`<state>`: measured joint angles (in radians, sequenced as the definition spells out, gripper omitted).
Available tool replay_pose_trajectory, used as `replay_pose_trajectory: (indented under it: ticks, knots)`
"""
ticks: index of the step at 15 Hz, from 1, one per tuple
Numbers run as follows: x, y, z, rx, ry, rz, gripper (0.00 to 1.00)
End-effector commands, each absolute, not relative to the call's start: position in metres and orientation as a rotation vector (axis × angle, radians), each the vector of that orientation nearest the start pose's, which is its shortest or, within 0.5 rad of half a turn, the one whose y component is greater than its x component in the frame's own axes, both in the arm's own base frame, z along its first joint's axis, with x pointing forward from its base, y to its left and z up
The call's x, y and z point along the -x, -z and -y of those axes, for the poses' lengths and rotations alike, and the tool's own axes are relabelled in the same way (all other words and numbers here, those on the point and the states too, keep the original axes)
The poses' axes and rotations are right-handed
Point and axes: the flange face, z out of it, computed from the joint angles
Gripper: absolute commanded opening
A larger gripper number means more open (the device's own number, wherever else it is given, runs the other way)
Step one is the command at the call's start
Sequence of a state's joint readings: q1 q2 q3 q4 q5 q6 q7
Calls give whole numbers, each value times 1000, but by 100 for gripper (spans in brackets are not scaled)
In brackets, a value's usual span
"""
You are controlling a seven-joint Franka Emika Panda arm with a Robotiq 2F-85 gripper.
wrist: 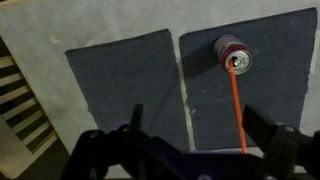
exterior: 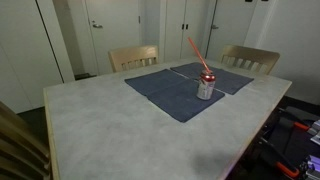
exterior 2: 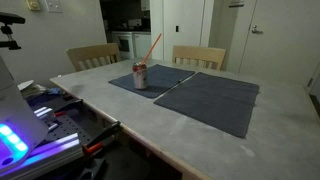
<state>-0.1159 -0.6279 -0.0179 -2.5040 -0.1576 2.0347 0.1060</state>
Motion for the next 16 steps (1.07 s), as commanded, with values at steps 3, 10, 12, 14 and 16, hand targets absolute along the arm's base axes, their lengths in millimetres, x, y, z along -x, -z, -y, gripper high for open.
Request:
replay_pose_trajectory:
  ticks: [3, 10, 12, 14, 16]
  knots:
    - [-372, -510, 60, 3256, 255, -290, 100]
    - [-376, -509, 61, 3252, 260, -286, 100]
    - [-381, -508, 60, 3253, 265, -270, 100]
    - [-388, -509, 54, 3252, 275, -234, 100]
    - [-395, -508, 47, 3251, 280, -188, 100]
